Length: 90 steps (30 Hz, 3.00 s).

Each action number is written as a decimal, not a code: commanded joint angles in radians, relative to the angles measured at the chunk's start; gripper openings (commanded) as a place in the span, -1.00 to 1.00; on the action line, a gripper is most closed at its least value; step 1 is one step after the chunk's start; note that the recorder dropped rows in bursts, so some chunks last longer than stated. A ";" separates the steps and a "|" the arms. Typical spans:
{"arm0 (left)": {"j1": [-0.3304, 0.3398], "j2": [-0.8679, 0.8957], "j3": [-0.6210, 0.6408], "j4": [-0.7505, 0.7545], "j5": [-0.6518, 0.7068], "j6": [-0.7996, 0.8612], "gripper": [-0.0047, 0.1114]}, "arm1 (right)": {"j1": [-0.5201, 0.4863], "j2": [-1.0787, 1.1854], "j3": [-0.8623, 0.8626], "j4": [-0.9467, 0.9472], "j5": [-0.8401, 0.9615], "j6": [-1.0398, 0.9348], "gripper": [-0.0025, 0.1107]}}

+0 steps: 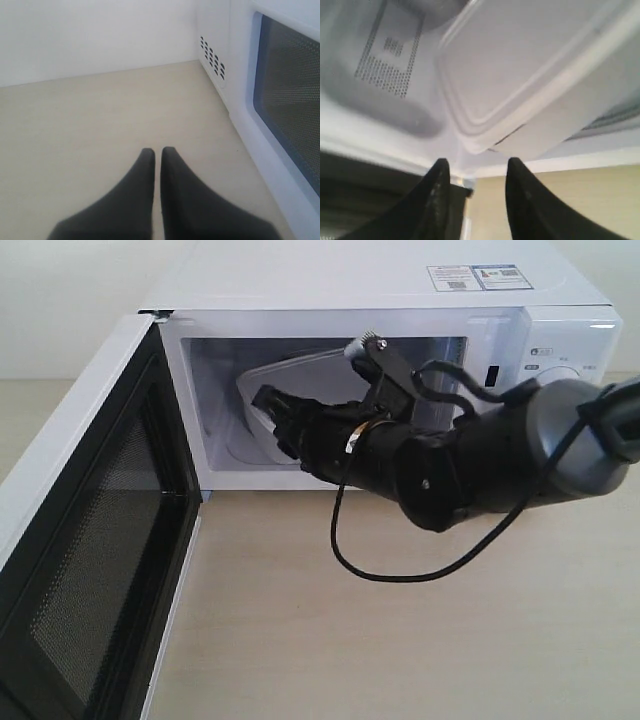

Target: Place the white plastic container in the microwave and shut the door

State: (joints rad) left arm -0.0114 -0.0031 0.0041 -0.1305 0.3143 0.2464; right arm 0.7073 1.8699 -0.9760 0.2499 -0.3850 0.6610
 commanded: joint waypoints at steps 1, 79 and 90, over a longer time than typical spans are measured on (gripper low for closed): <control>0.002 0.003 -0.004 -0.007 -0.011 0.001 -0.84 | 0.000 -0.084 -0.001 -0.024 0.167 -0.374 -0.58; 0.002 0.003 -0.004 -0.007 -0.009 0.001 -0.84 | 0.031 -0.071 0.053 0.189 0.109 -0.808 -0.96; 0.002 0.003 -0.004 -0.007 -0.007 0.001 -0.84 | 0.031 -0.465 0.150 0.194 0.648 -0.809 -0.96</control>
State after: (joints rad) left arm -0.0114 -0.0031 0.0041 -0.1305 0.3143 0.2464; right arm 0.7377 1.4836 -0.8344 0.4456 0.1293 -0.1416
